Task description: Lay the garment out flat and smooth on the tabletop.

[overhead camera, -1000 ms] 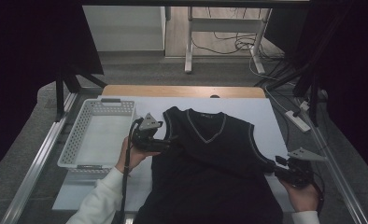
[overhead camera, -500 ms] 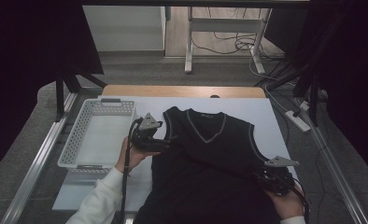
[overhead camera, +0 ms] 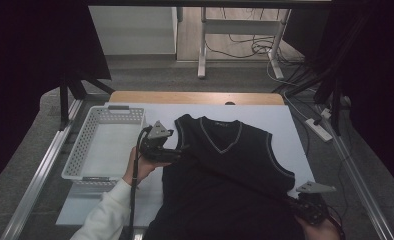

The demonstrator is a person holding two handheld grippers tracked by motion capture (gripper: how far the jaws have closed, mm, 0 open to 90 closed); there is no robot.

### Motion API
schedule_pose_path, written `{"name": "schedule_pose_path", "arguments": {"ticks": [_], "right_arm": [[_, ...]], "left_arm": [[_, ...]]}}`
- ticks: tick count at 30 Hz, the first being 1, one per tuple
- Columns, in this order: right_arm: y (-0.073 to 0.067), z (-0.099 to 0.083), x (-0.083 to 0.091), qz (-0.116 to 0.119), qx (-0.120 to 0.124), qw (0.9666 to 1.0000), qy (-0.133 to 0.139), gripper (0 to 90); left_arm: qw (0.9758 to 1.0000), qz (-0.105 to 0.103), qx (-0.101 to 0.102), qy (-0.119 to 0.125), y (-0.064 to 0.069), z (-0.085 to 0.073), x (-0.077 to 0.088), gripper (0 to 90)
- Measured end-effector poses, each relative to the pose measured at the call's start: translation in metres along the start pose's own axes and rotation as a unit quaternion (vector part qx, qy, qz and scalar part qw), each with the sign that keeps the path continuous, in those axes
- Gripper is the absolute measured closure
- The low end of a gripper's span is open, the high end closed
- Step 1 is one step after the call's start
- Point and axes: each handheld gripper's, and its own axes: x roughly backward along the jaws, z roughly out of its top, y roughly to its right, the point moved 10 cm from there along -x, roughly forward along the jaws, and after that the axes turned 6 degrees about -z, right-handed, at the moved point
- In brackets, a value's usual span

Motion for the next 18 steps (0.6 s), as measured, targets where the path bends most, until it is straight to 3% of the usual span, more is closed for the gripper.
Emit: {"name": "schedule_pose_path", "arguments": {"ticks": [3,5,7,9,12,14,18], "right_arm": [[-0.001,-0.002,0.005,-0.005,-0.003,0.9999,0.009,81.8],[0.000,0.006,0.010,-0.032,-0.006,0.9990,0.031,60.4],[-0.004,0.019,0.016,-0.040,0.000,0.9974,0.060,52.3],[-0.017,0.030,0.021,-0.026,0.014,0.9964,0.080,47.8],[-0.046,0.041,0.018,0.021,0.046,0.9948,0.089,44.2],[-0.065,0.045,0.011,0.047,0.070,0.9930,0.082,42.3],[-0.089,0.050,-0.008,0.075,0.101,0.9901,0.062,40.5]], "left_arm": [[1.0000,0.001,0.000,0.001,0.000,0.000,0.001,21.2],[1.0000,0.002,0.001,0.001,0.000,0.001,0.001,21.2],[1.0000,0.002,0.001,0.001,-0.001,0.000,0.001,21.2],[1.0000,0.003,0.002,0.000,-0.001,0.000,0.001,21.1],[1.0000,0.004,0.003,0.002,-0.001,0.000,0.002,21.1],[1.0000,0.004,0.003,0.002,0.000,0.000,0.003,21.1],[1.0000,0.006,0.002,0.001,0.000,-0.001,0.004,21.1]]}}
